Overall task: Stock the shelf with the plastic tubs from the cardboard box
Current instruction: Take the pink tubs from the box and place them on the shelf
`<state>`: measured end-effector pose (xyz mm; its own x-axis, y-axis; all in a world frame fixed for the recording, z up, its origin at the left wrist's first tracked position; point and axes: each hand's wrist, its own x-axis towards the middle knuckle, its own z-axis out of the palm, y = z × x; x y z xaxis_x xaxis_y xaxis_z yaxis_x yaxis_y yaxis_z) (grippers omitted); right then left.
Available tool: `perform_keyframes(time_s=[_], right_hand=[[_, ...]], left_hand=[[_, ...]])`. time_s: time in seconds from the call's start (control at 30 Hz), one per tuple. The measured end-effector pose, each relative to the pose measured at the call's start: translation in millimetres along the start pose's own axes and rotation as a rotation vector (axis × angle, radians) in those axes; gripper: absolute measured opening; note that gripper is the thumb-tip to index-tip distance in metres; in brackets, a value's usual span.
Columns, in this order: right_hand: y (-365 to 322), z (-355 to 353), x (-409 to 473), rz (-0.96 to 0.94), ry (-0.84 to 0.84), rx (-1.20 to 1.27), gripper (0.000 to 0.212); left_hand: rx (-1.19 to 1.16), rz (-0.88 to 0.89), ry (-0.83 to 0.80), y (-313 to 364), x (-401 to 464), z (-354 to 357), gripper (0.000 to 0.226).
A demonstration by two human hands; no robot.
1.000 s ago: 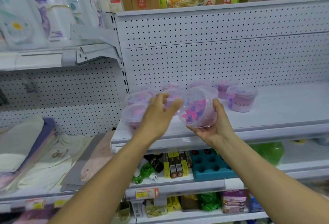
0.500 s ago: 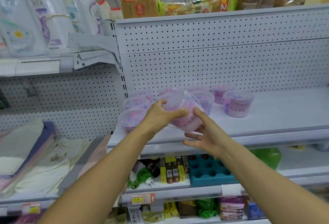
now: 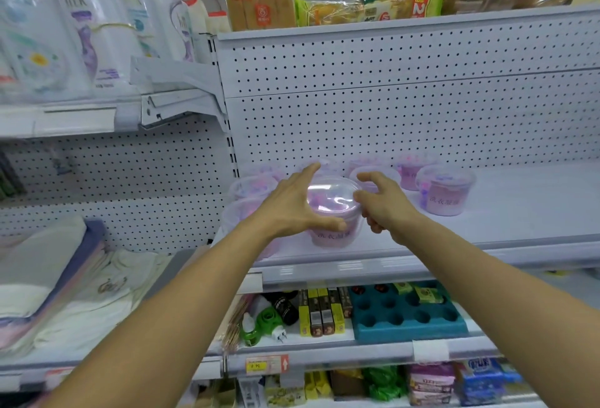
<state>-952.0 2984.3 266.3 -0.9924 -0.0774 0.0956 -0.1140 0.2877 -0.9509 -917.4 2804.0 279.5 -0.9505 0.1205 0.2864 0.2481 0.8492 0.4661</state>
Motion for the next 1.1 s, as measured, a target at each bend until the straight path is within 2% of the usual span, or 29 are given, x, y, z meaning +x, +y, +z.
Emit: perform_keyframes(time_s=[0.07, 0.23, 0.37, 0.47, 0.57, 0.63, 0.73, 0.87, 1.0, 1.1], right_hand=[[5.2, 0.5, 1.1, 0.034, 0.019, 0.064, 0.042], [20.3, 6.7, 8.5, 0.094, 0.049, 0.107, 0.038], [20.8, 11.0, 11.9, 0.129, 0.005, 0.106, 0.035], [13.8, 13.6, 8.4, 0.093, -0.093, 0.092, 0.035], [15.0, 18.0, 5.8, 0.046, -0.162, -0.046, 0.062], [19.7, 23.4, 5.2, 0.015, -0.162, -0.075, 0.068], [24.1, 27.3, 5.7, -0.038, -0.149, -0.134, 0.068], [34.5, 14.6, -4.0, -0.144, -0.114, -0.417, 0.070], [60.7, -21.0, -39.0, -0.323, 0.062, -0.474, 0.064], [95.3, -66.7, -69.9, -0.416, 0.168, -0.608, 0.060]], left_hand=[[0.055, -0.029, 0.009, -14.6, -4.7, -8.5, 0.113], [0.282, -0.097, 0.085, -60.7, -29.4, -19.0, 0.068], [0.273, -0.086, 0.102, -84.0, -42.7, -17.1, 0.051], [0.223, -0.080, 0.098, -90.7, -42.3, -17.5, 0.044], [0.188, -0.066, 0.090, -94.9, -41.8, -18.7, 0.042], [0.162, -0.057, 0.087, -98.1, -42.4, -19.7, 0.040], [0.167, -0.038, 0.095, -100.1, -44.3, -20.5, 0.039], [0.316, -0.056, 0.151, -84.2, -45.6, -9.8, 0.046], [0.280, 0.089, 0.282, -30.5, -57.2, 27.6, 0.058], [0.276, 0.198, 0.268, 21.2, -64.4, 70.1, 0.064]])
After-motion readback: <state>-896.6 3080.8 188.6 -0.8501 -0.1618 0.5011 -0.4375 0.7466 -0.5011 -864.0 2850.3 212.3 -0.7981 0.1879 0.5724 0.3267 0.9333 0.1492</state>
